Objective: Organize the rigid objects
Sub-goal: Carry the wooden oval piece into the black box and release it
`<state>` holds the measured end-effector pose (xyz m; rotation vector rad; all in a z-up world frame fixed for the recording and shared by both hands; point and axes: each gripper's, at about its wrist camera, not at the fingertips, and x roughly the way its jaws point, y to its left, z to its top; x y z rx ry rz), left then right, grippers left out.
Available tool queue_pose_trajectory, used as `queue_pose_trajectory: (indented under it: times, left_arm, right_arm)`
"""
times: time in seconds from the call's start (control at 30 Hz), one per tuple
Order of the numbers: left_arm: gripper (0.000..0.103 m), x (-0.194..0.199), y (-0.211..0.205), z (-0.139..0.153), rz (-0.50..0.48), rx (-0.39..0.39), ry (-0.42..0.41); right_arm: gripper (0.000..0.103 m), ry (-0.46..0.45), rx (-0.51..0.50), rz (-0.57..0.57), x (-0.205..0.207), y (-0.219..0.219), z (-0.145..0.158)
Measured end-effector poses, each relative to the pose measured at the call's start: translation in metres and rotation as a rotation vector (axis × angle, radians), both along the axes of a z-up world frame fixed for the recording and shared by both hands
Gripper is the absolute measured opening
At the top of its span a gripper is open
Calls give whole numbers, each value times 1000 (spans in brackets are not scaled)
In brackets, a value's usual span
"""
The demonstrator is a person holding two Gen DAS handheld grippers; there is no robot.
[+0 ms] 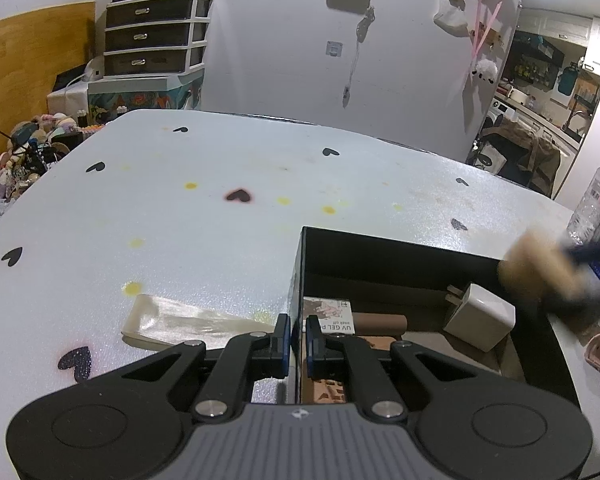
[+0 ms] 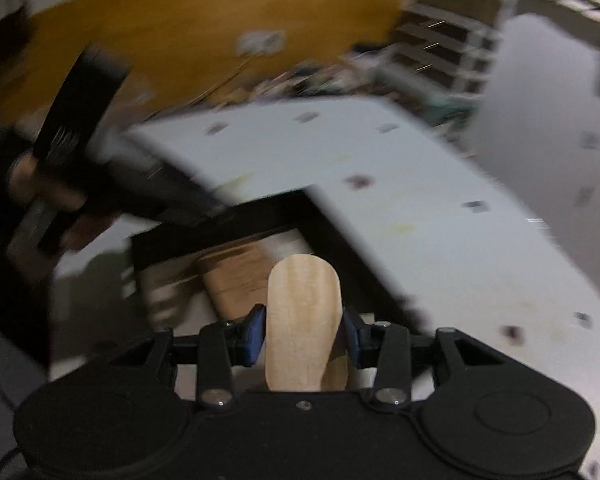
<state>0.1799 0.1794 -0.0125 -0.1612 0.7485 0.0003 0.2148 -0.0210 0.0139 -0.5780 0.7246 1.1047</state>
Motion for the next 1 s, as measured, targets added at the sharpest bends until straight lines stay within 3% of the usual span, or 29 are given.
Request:
queue_pose_trajectory:
  times: [0.2, 0.37, 0.47, 0.83, 1.0]
  left_arm:
    - [7, 2, 4, 0, 3, -30, 8]
    - [7, 2, 5, 0, 6, -44, 13]
    - [7, 3, 5, 1, 7, -45, 14]
    - [7, 3, 5, 1, 5, -42, 15]
    - [7, 3, 5, 1, 5, -44, 15]
  right_arm:
    - [41, 119, -23, 110, -10, 33, -26]
    - [44, 262, 60, 90, 0, 40, -27]
    - [59, 323, 84, 51, 7, 29, -23]
    - [58, 307, 127, -90, 3, -12, -16]
    - [66, 281, 187, -155, 7, -26, -9]
